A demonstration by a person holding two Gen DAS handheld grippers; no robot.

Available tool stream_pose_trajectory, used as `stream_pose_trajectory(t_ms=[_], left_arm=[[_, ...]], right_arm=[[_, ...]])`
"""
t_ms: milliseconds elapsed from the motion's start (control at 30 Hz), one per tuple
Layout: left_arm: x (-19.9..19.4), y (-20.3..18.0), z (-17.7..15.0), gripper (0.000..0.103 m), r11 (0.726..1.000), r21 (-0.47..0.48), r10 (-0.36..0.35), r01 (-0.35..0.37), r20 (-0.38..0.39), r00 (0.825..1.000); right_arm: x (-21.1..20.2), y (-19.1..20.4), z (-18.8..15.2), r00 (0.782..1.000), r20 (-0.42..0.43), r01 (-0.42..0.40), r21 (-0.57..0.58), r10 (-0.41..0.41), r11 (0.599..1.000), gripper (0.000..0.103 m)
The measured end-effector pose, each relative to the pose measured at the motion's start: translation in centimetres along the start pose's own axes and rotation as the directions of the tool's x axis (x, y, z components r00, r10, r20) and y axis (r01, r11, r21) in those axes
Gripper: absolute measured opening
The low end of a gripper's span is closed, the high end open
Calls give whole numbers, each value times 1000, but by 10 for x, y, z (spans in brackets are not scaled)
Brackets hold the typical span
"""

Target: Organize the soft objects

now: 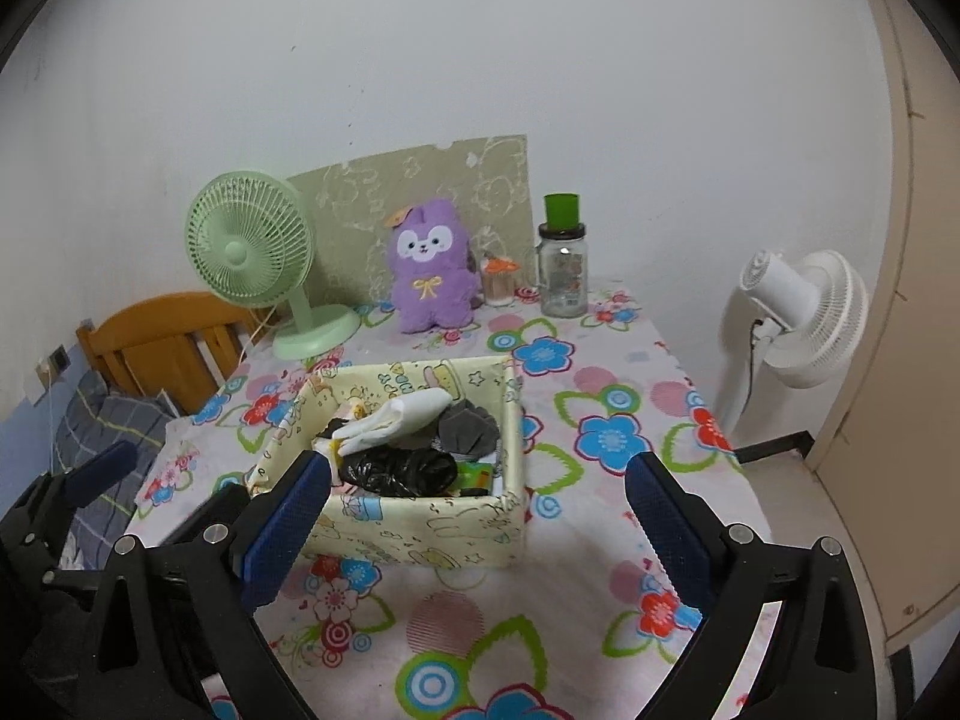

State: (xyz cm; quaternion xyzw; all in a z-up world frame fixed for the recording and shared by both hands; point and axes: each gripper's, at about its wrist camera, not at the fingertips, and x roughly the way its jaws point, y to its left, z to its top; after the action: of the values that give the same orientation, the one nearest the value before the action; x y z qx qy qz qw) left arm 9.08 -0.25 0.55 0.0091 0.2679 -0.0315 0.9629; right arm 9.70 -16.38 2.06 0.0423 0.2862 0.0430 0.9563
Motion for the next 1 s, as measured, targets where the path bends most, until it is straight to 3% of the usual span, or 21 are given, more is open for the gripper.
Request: stream_pose_trajectory(t_ms=[500, 1000], left_arm=[[-65, 7, -2, 103, 1000, -19, 16, -15, 98, 995], [-83, 1, -6, 103, 999, -31, -17, 20, 110, 994]], right_arm=[[-69, -12, -7, 994, 106, 40, 21, -42, 999, 103], [-89, -6, -15, 989, 143, 41, -1, -40, 999, 103]])
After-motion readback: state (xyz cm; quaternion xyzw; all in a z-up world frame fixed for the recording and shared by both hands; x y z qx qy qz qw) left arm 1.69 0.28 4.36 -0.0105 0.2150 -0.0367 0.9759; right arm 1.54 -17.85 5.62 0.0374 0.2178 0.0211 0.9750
